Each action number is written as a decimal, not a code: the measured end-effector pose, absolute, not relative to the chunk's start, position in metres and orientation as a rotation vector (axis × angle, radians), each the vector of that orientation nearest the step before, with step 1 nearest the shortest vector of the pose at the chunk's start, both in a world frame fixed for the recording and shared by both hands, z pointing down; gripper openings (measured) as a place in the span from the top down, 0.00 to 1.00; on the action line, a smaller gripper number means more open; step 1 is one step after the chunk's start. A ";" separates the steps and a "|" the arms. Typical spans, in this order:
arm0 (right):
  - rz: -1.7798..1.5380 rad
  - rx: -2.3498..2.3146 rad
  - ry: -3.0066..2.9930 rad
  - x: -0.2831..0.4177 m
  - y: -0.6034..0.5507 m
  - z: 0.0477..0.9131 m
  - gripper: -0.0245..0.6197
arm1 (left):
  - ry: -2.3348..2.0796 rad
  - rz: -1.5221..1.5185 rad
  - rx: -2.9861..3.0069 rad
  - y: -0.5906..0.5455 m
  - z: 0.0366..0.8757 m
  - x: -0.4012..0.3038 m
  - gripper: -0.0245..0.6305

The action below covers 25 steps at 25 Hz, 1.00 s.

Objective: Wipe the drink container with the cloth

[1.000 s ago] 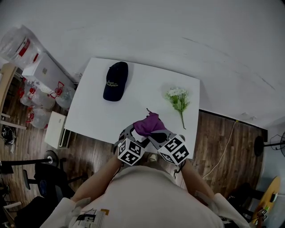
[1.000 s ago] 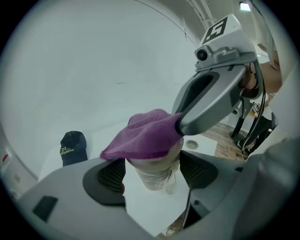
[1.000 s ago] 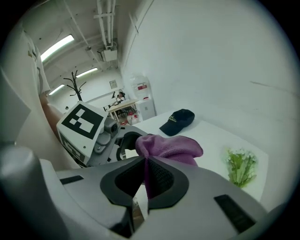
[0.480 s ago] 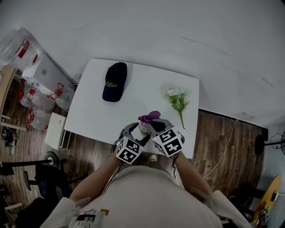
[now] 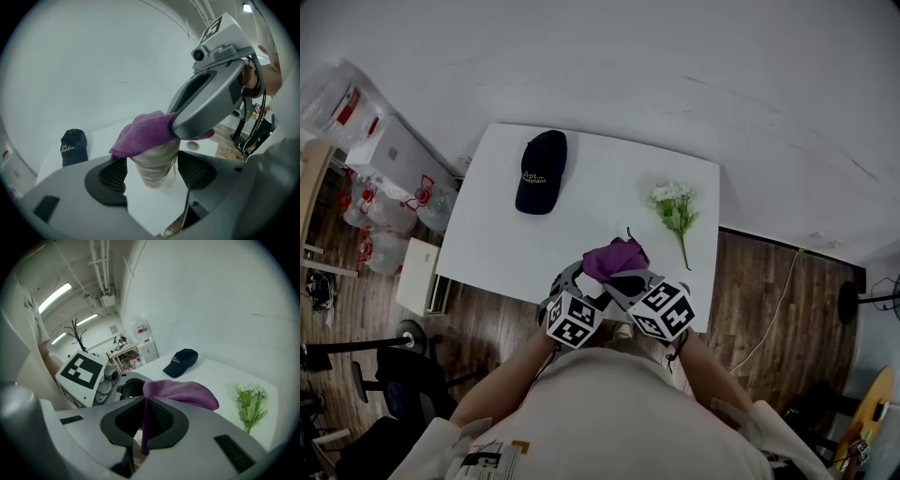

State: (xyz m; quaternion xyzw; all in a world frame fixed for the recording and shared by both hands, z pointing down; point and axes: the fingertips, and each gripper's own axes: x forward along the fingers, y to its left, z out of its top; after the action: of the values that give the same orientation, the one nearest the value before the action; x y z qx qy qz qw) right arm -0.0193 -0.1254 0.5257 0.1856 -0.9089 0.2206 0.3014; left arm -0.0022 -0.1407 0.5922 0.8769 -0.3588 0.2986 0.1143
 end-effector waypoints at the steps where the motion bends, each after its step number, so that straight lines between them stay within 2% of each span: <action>1: 0.643 0.506 -2.433 -0.015 -0.125 0.522 0.90 | -1.046 0.872 2.571 -0.140 0.593 -0.003 0.43; 7: 0.898 0.748 -2.599 0.022 -0.153 0.488 0.90 | -1.007 0.827 2.603 -0.137 0.587 -0.007 0.43; 16: 0.766 1.036 -2.567 0.054 -0.185 0.486 0.90 | -1.071 0.627 2.677 -0.153 0.533 -0.004 0.43; 25: 0.795 0.934 -2.502 0.036 -0.188 0.525 0.90 | -1.029 0.651 2.623 -0.161 0.544 0.012 0.43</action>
State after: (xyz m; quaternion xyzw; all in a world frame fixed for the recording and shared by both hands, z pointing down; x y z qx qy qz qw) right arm 0.0355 -0.1880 0.5248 0.3298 -0.8838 0.2807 0.1769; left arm 0.0117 -0.1610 0.5445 0.9000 -0.3529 0.2235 0.1244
